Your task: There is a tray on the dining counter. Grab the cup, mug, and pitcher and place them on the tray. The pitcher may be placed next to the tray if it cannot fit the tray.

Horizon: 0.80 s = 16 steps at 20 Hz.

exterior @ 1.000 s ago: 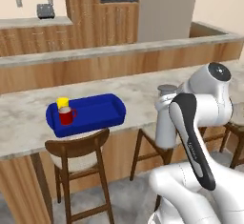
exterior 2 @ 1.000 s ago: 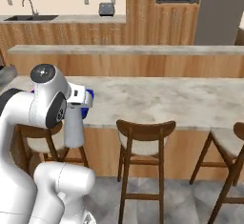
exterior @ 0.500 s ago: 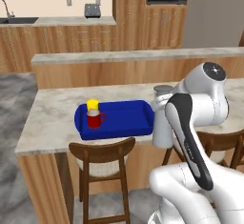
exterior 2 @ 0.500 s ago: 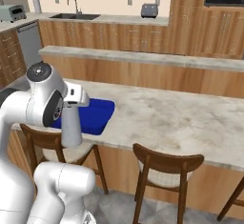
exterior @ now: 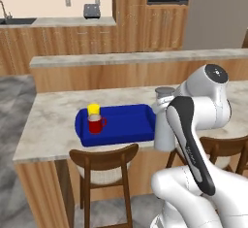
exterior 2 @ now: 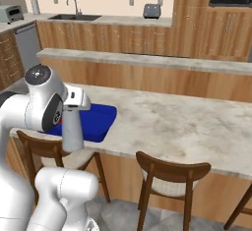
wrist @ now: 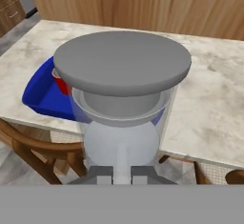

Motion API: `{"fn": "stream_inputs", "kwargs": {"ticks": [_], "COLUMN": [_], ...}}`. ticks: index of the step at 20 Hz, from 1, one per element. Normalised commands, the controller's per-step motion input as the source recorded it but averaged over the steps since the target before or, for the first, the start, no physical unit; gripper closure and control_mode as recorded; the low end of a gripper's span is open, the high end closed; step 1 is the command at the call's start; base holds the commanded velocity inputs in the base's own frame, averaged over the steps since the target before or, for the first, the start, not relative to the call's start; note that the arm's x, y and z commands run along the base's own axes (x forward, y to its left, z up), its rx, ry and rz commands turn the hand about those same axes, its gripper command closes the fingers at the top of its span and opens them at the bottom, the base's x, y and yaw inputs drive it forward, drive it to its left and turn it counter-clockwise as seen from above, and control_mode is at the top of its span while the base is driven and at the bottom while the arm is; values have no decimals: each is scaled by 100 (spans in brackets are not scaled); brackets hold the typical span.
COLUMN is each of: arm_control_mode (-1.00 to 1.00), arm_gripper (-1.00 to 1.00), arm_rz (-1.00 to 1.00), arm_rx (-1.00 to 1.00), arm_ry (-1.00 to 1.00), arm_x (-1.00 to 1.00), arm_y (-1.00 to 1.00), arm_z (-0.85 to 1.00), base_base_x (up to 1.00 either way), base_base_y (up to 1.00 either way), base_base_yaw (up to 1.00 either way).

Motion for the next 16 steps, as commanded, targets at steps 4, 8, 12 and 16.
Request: {"fn": "stream_inputs", "kwargs": {"ticks": [4,8,12,16], "arm_control_mode": [100,100,100,100], "arm_gripper": [100,100,100,100], "arm_rz": [0,0,0,0], "arm_rx": [0,0,0,0], "arm_ry": [0,0,0,0], "arm_x": [0,0,0,0], "arm_y": [0,0,0,0], "arm_z": [0,0,0,0], "base_base_x": [46,44,14,0], "base_base_y": [38,39,5,0], "base_base_yaw": [-7,-7,0,0]}}
